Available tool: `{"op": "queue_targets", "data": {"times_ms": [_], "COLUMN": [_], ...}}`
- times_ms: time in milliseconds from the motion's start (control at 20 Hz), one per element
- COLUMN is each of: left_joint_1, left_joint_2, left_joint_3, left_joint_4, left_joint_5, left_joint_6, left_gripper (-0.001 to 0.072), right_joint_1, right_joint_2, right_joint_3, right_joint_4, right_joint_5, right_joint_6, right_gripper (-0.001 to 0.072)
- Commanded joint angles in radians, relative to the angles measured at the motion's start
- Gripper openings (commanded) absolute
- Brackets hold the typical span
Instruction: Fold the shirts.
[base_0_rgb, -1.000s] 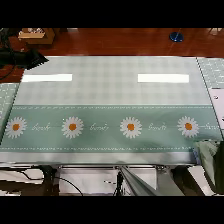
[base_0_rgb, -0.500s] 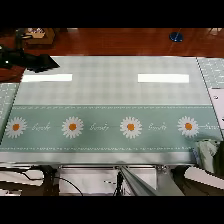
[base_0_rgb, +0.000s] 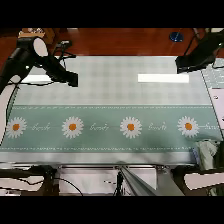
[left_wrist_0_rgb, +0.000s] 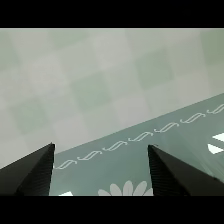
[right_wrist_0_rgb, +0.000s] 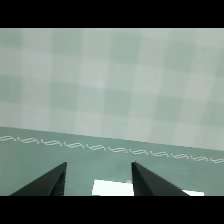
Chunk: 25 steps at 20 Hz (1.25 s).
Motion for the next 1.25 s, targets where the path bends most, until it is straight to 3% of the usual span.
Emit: {"op": "queue_targets", "data": {"times_ms": [0, 150, 1200], "left_joint_1": [-0.056, -0.054, -0.053], "left_joint_2": [0.005, 0.004, 0.001], "left_joint_3": [0.001, 0.001, 0.001], "left_joint_4": [0.056, 0.057, 0.060], "left_joint_5": [-0.005, -0.005, -0.005], "left_joint_6": [-0.029, -0.029, -0.029], "left_gripper": [0.0720, 0.0720, 0.0720], "right_joint_1": [0.043, 0.043, 0.042], "right_joint_2": [0.001, 0.043, 0.040], "right_joint_3": [-0.133, -0.212, -0.213], "right_joint_4": [0.023, 0.035, 0.034], "right_joint_5": [-0.098, -0.230, -0.235], "right_joint_6": [0.005, 0.007, 0.007], "right_gripper": [0.0483, 0.0482, 0.0482]}}
